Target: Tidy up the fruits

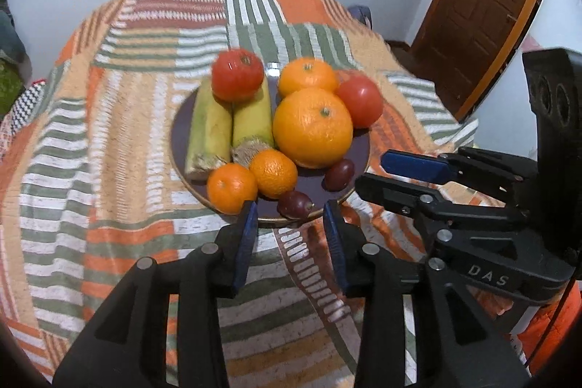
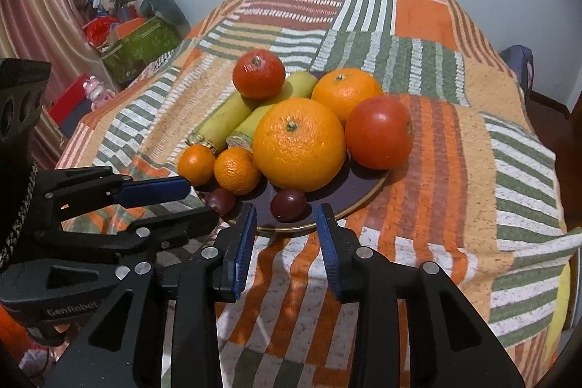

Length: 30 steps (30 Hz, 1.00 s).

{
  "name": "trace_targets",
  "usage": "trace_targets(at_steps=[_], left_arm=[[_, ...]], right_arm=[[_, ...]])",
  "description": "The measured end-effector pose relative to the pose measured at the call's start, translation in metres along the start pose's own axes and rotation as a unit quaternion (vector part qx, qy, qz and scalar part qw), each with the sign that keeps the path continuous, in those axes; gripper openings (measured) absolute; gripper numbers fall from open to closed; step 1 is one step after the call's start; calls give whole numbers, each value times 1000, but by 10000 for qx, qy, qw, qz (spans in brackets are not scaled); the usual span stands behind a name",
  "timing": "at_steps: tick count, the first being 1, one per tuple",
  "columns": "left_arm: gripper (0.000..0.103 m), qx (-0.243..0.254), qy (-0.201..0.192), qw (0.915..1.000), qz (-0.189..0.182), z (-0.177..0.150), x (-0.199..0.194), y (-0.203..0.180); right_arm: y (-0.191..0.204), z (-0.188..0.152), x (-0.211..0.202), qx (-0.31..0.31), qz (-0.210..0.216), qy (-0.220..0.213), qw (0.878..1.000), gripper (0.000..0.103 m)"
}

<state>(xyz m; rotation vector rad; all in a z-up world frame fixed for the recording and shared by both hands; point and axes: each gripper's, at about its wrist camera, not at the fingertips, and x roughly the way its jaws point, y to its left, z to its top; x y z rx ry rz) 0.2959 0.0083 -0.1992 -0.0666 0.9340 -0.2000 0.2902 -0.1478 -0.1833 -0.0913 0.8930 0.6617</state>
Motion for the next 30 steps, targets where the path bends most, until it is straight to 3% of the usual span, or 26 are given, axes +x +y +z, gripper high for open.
trace_targets(at_steps=[9, 18, 26, 30], left_arm=[[37, -4, -1227, 9920, 290, 7, -107, -15], [38, 143, -2546, 9660, 417, -13, -237, -44], [61, 414, -3334, 9397, 646, -50, -308, -74], [70, 396, -3479, 9343, 675, -62, -322, -77]], right_arm=[[17, 10, -85, -20, -287, -896, 9956, 31], [64, 3, -201, -277, -483, -2207, 9737, 32], [101, -21, -268, -388, -527, -3139, 9472, 51], [105, -27, -275, -384, -635, -3339, 9397, 63]])
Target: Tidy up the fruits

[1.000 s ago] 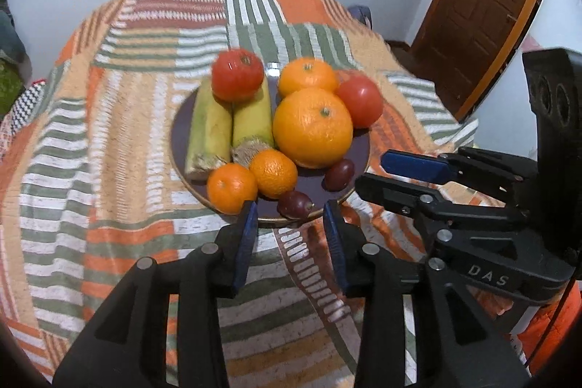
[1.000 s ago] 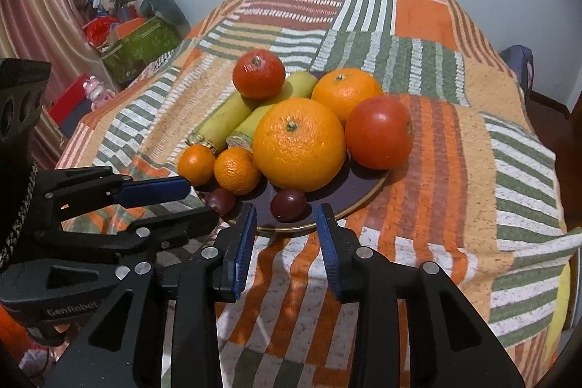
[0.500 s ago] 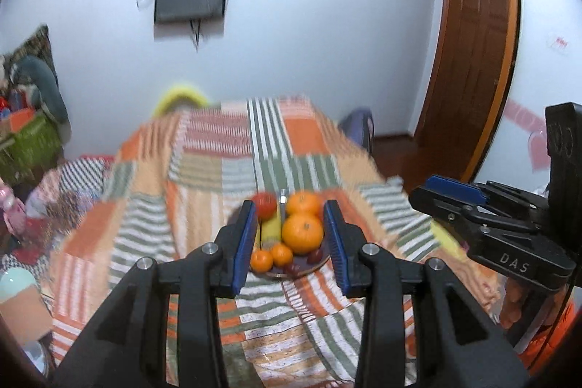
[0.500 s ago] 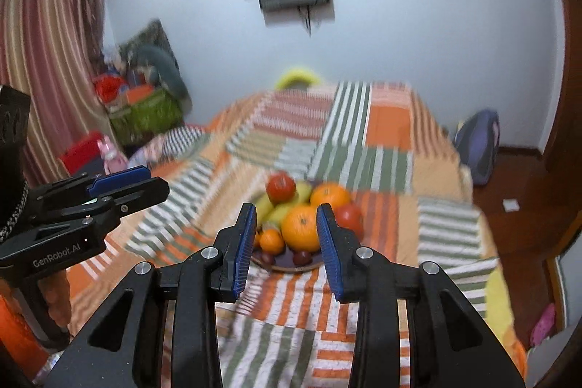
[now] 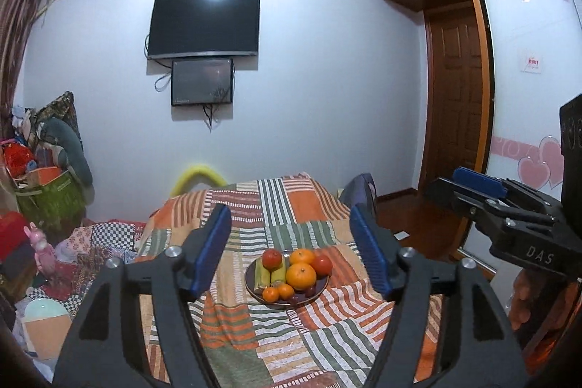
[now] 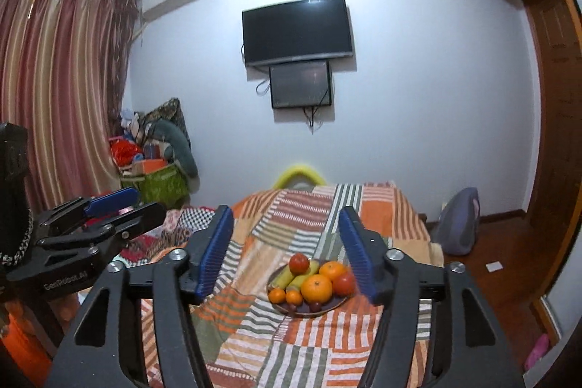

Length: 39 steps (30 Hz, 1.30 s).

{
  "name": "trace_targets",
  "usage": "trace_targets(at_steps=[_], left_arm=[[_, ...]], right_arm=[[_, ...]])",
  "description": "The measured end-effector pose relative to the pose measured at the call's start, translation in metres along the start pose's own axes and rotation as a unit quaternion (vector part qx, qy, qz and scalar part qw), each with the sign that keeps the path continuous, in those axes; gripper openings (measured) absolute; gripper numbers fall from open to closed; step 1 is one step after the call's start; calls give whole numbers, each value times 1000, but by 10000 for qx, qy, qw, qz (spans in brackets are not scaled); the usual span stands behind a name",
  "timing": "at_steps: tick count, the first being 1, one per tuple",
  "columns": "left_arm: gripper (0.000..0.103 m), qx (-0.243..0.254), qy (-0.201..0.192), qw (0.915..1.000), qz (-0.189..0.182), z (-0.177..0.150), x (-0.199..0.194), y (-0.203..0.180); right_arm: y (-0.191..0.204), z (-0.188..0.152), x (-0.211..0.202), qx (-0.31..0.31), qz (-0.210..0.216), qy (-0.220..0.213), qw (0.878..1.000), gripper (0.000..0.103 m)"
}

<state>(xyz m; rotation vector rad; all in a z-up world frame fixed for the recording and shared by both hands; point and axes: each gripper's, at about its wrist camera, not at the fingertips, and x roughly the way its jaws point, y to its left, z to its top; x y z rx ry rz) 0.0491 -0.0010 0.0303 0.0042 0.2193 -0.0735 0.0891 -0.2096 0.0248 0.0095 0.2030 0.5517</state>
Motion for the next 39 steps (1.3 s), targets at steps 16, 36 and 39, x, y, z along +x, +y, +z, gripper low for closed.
trace_targets(at_steps=[16, 36, 39], left_arm=[[98, -58, -98, 9999, 112, -8, -16, -4], [103, -141, -29, 9998, 164, -11, -12, -5], [103, -177, -19, 9997, 165, -9, -11, -4]], right_arm=[[10, -12, -18, -161, -553, -296, 9979, 103], [4, -15, -23, 18, -531, -261, 9982, 103], [4, -13, -24, 21, -531, -268, 9982, 103]])
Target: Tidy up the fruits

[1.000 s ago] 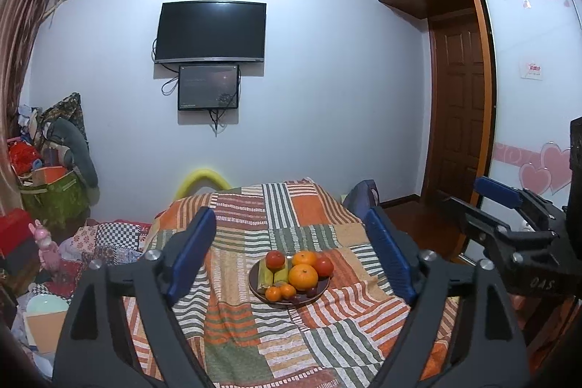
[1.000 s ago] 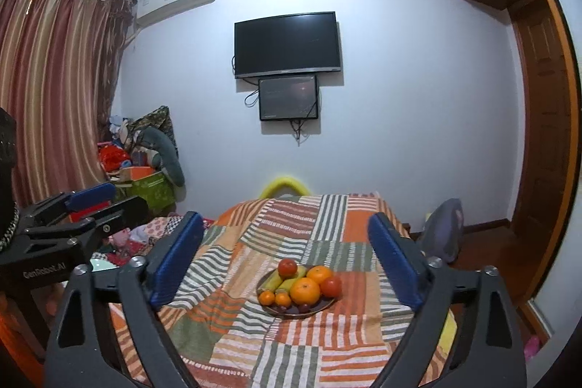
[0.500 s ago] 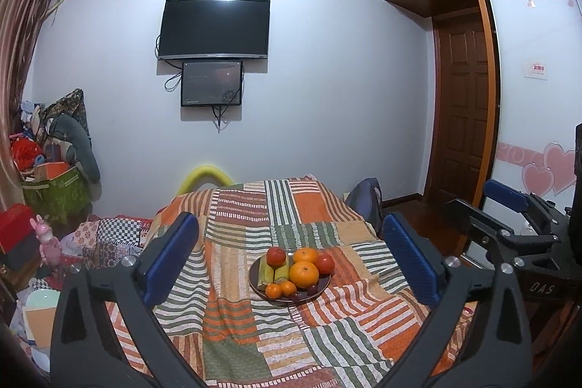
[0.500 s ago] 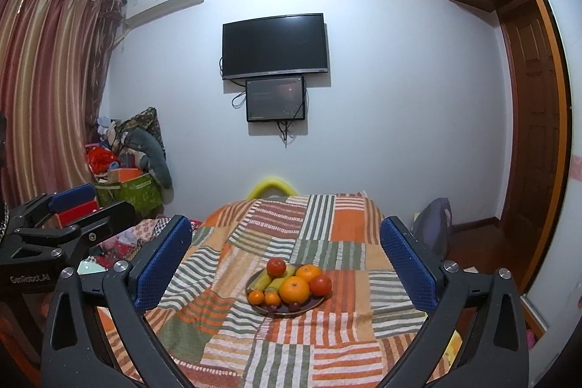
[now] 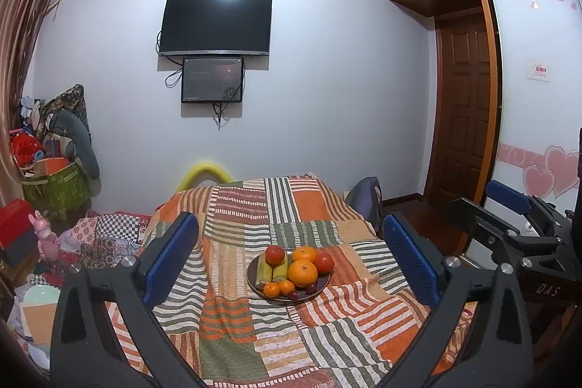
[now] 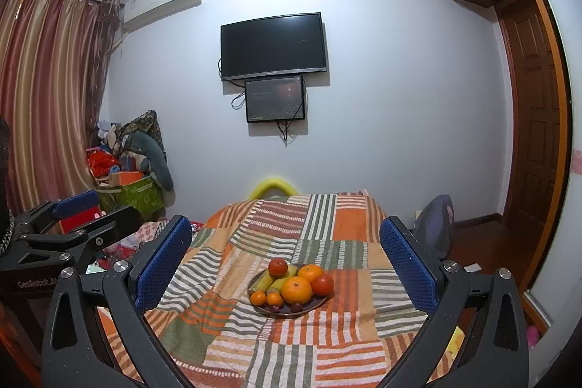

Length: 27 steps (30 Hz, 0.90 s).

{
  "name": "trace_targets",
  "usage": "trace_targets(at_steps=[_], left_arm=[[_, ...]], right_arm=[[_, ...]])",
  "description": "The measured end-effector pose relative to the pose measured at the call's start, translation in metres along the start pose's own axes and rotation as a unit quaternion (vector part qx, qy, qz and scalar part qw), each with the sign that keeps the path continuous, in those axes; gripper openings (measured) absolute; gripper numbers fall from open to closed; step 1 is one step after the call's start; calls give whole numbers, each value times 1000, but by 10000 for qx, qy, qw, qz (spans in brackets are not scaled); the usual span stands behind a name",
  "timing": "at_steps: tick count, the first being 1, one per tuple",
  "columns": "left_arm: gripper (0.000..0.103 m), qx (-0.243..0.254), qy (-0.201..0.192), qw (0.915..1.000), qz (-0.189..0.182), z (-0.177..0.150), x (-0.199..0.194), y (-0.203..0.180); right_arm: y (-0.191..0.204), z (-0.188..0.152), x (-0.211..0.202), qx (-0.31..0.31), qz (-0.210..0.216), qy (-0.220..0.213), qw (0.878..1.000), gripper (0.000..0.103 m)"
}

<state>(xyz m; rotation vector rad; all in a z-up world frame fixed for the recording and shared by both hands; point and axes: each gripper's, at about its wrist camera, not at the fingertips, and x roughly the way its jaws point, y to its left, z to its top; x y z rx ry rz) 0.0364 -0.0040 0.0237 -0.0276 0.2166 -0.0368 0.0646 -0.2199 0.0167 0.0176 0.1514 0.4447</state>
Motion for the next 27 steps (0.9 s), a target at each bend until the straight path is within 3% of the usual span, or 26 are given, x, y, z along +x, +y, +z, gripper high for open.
trace_targets(at_steps=[27], left_arm=[[103, 14, 71, 9999, -70, -3, 3, -1]], right_arm=[[0, 7, -1, 27, -21, -21, 10000, 103]])
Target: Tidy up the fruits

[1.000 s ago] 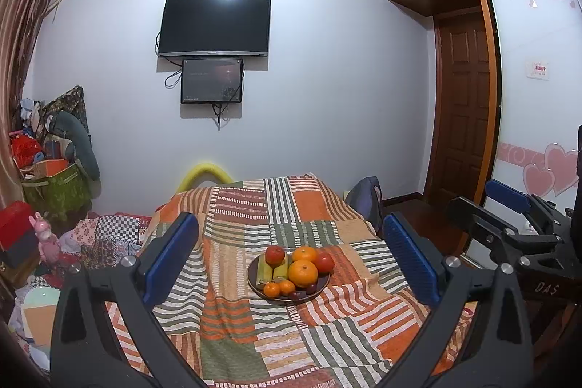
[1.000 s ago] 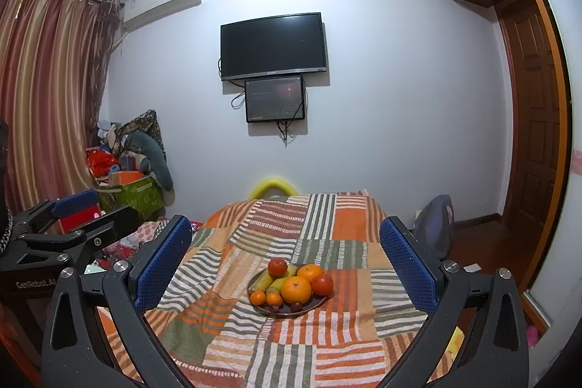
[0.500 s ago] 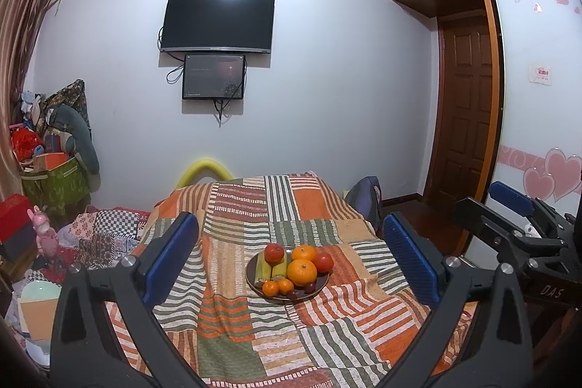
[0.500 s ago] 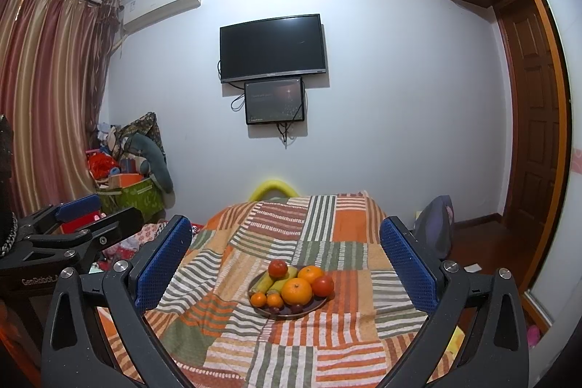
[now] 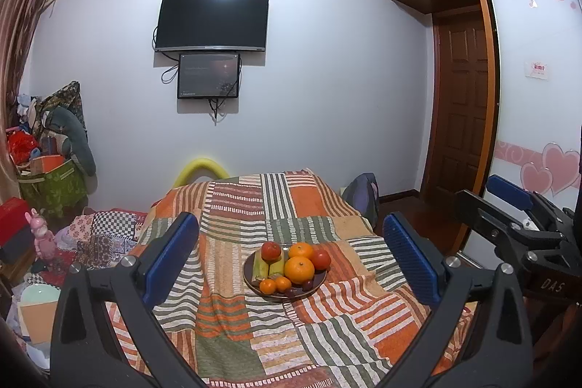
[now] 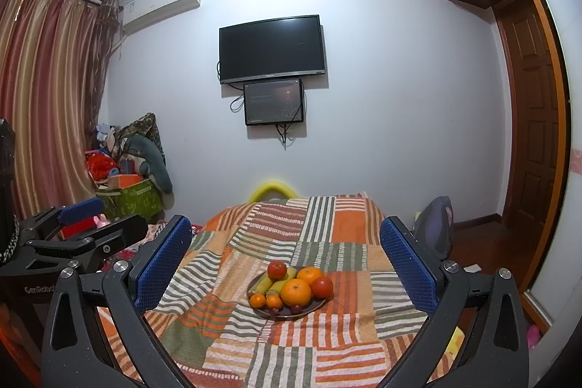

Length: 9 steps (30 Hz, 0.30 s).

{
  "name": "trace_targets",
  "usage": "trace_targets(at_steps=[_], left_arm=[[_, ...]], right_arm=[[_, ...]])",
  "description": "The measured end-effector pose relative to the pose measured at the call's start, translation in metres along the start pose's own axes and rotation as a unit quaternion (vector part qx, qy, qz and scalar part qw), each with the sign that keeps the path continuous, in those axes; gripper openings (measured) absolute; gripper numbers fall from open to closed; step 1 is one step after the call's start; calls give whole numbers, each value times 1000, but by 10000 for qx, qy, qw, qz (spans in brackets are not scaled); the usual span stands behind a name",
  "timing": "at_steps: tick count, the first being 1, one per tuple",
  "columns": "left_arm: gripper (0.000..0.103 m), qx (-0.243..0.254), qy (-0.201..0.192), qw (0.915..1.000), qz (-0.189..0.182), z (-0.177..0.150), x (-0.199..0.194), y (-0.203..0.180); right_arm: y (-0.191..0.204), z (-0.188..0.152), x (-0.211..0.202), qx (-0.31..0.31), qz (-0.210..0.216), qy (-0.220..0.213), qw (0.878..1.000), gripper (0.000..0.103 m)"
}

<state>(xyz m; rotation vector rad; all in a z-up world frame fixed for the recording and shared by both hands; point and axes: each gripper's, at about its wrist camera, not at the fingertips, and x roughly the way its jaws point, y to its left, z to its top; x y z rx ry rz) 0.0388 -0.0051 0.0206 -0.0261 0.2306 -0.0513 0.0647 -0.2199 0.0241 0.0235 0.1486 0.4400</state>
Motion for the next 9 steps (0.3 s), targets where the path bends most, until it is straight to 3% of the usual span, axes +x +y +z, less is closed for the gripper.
trace_targets(at_steps=[9], left_arm=[[103, -9, 45, 10000, -29, 1, 0, -1]], right_arm=[[-2, -1, 3, 43, -3, 14, 10000, 103]])
